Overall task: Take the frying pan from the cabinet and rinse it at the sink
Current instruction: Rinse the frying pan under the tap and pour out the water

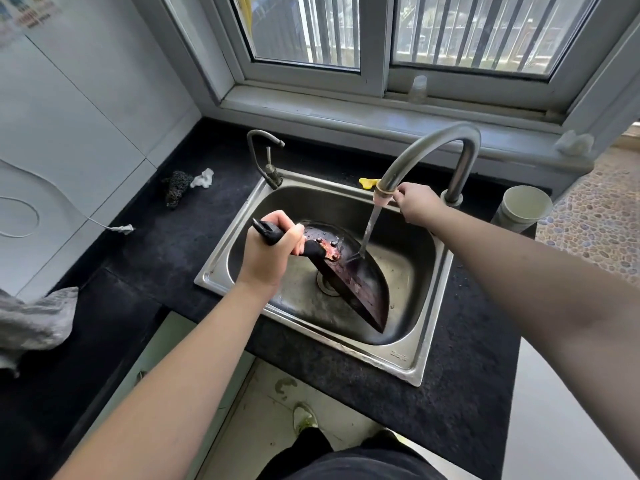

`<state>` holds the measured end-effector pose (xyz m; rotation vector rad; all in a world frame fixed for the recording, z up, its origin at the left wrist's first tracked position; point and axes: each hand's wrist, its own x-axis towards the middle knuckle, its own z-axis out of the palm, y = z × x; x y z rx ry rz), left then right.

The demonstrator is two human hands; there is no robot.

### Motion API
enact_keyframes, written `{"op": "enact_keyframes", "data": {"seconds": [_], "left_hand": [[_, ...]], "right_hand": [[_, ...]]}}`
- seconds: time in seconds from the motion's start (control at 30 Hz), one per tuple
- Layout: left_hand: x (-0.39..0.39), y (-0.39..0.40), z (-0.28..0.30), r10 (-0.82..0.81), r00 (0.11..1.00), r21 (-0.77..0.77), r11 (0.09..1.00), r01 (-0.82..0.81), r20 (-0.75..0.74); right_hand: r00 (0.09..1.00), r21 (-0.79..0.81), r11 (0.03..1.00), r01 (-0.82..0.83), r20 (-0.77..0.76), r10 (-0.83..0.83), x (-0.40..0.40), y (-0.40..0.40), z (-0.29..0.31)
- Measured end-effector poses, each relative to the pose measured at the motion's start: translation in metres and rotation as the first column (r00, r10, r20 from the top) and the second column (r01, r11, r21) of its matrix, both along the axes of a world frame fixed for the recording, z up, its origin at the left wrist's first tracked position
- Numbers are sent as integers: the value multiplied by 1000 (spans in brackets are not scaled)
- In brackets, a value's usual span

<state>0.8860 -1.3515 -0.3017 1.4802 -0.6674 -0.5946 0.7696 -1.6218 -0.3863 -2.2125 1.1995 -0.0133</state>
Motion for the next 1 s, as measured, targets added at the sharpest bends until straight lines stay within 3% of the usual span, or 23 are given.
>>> {"op": "enact_keyframes", "data": {"seconds": [0.7, 1.0], "left_hand": [[11, -17, 2, 92, 996, 17, 996, -93, 9], [21, -13, 5, -40, 999, 18, 999, 41, -15]], "right_hand": [[997, 62, 998, 6, -82, 0, 4, 6, 16], [996, 25, 1000, -5, -87, 7, 4, 10, 16]]}}
